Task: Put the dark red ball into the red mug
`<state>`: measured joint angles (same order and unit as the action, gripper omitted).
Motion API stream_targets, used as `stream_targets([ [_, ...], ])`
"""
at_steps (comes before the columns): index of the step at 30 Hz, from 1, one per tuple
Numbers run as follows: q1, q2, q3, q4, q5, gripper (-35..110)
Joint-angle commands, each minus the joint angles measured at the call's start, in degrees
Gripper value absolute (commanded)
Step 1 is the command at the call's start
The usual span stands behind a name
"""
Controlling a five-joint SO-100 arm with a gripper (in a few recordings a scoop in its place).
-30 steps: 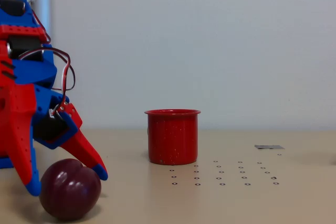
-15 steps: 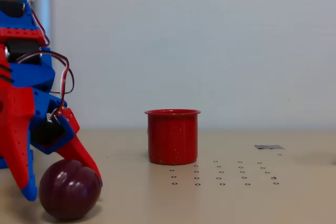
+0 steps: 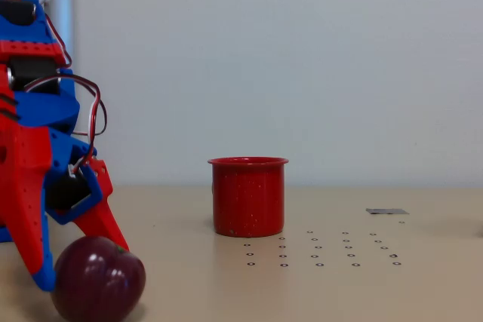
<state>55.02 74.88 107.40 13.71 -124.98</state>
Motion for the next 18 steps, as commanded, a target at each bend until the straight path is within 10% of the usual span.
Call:
stream_targets([
  [1,0.7,2.0,-1.8,-2.1,-0.2,40],
  [18,2.5,-3.3,-7.0,-3.1,0.9,49],
])
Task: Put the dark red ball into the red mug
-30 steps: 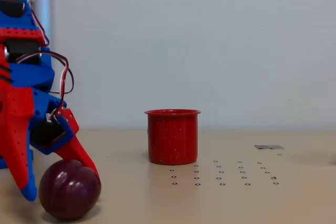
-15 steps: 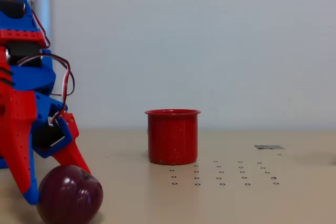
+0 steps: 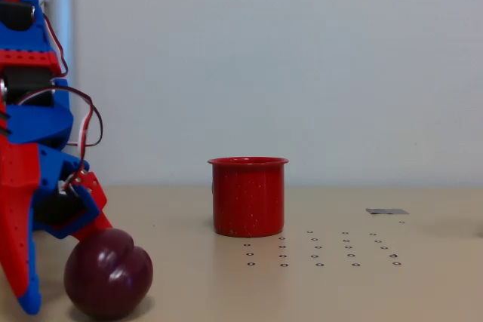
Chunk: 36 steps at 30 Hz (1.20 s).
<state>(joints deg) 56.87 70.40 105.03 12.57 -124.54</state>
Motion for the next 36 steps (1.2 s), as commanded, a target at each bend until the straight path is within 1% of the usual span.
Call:
stream_targets([
  [1,0.6,1.1,-4.9,-1.9,0.5,49],
  [14,-0.7,0.8,-6.2,-1.8,1.5,47],
  [23,-5.0,0.7,-8.2,-1.7,6.2,47],
  [36,-4.0,1.3,-6.4,-1.7,3.6,47],
])
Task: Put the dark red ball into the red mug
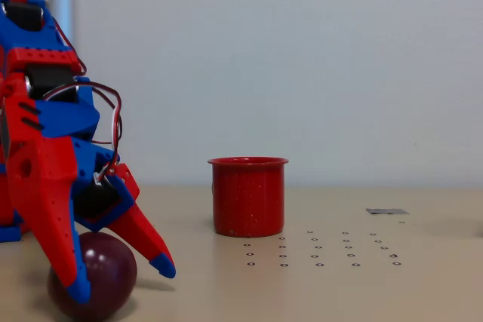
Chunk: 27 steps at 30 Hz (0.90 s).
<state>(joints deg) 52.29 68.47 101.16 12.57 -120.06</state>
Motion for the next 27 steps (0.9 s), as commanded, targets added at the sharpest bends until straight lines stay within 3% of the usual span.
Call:
stream_targets([
  [1,0.8,3.3,-2.5,-1.7,-1.1,46],
  [17,2.5,6.5,2.0,-1.7,-3.4,45],
  [27,2.9,6.5,2.5,-1.5,-5.3,34],
])
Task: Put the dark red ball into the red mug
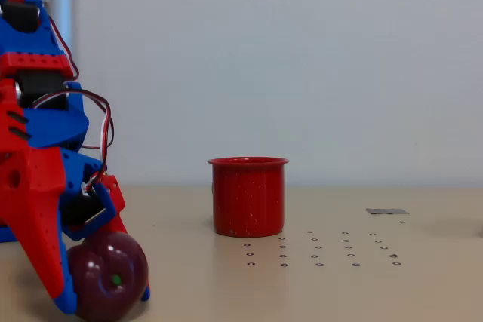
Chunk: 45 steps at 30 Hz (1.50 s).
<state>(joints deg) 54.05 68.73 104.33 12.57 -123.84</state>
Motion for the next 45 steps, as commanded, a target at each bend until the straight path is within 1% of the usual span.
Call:
stream_targets([
  [1,1.1,6.2,-0.7,-1.5,-1.5,34],
  [8,1.0,6.2,-0.8,-1.5,-1.3,33],
  [17,0.4,6.3,-1.1,-1.5,-0.8,28],
  [27,-0.2,8.1,-0.9,1.3,0.6,23],
  [37,-4.2,15.3,-0.5,9.3,7.8,21],
  [45,-10.0,22.5,0.1,14.5,15.6,21],
])
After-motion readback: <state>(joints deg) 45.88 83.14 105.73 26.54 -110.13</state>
